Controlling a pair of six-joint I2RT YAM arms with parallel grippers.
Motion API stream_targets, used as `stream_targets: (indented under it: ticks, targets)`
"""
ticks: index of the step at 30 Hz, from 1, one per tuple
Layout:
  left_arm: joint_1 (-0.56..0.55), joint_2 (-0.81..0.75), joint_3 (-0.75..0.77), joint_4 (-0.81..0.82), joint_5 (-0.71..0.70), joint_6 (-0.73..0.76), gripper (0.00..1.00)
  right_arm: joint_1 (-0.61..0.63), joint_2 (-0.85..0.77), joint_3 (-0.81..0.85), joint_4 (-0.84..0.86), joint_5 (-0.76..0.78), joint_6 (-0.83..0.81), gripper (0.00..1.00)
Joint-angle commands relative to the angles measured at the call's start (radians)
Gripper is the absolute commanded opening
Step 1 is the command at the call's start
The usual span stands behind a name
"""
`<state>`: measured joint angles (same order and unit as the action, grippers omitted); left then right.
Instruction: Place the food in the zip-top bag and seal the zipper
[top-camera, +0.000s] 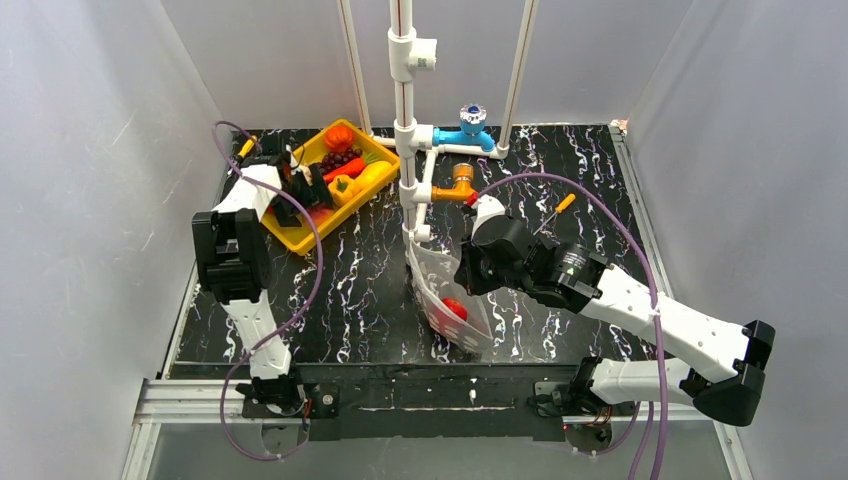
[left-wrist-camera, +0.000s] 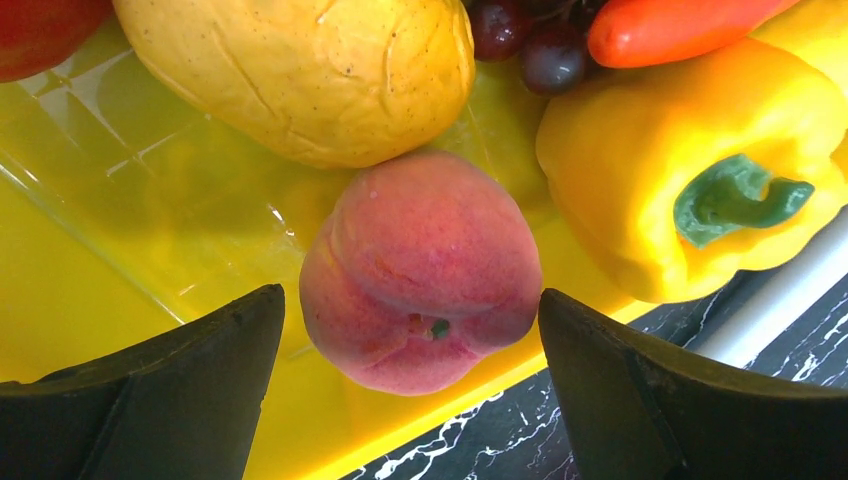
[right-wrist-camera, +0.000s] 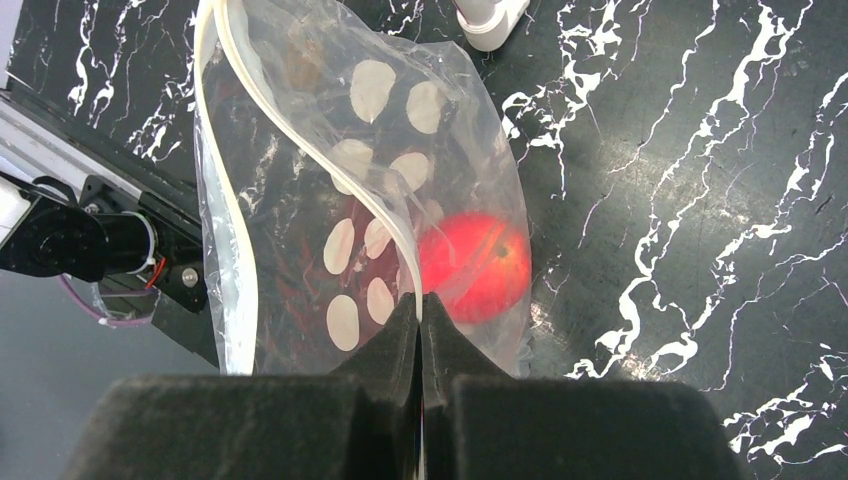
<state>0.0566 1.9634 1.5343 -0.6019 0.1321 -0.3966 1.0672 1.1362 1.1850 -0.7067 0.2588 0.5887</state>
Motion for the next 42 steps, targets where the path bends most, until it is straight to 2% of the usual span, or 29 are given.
stream_targets:
  ticks: [1,3,6,9,12,15,19,22,26,30,34,38,42]
  targets:
    - [-0.001,0.023,0.048,-0.025,0.003,0.028,0.98,-0.003,-0.007,0.045,0.005,0.006,0.004,0.01]
    - [-0.001,0.029,0.049,-0.025,0.009,0.031,0.96,-0.003,-0.007,0.042,0.005,0.002,0.008,0.01]
    - [-0.006,0.009,0.039,-0.019,0.004,0.045,0.86,-0.002,-0.009,0.041,0.008,-0.007,0.013,0.01]
    - [-0.013,-0.029,0.013,-0.003,-0.022,0.064,0.66,-0.003,-0.012,0.041,0.008,-0.008,0.015,0.01]
    - [-0.023,-0.107,-0.025,0.009,-0.106,0.075,0.42,-0.002,-0.018,0.042,0.007,-0.004,0.015,0.01]
    - [-0.033,-0.243,-0.101,0.042,-0.165,0.082,0.34,-0.003,-0.024,0.048,0.006,0.004,0.015,0.01]
    - [-0.070,-0.436,-0.139,-0.023,-0.113,0.054,0.34,-0.003,-0.024,0.053,0.008,0.004,0.005,0.01]
    - [-0.083,-0.600,-0.191,-0.076,0.074,-0.015,0.34,-0.002,-0.019,0.044,0.026,-0.005,-0.003,0.01]
    - [-0.094,-0.814,-0.288,-0.040,0.363,-0.081,0.38,-0.003,-0.012,0.032,0.066,-0.029,-0.007,0.01]
    - [-0.155,-0.948,-0.335,-0.032,0.512,-0.146,0.40,-0.003,-0.005,0.028,0.087,-0.052,-0.015,0.01]
    - [-0.317,-1.054,-0.432,0.103,0.529,-0.302,0.41,-0.003,-0.002,0.017,0.105,-0.056,-0.018,0.01]
    - [-0.500,-1.145,-0.543,0.330,0.494,-0.457,0.42,-0.003,-0.008,0.007,0.114,-0.057,-0.007,0.01]
    - [-0.652,-1.199,-0.584,0.416,0.408,-0.473,0.42,-0.003,-0.024,-0.009,0.121,-0.064,0.012,0.01]
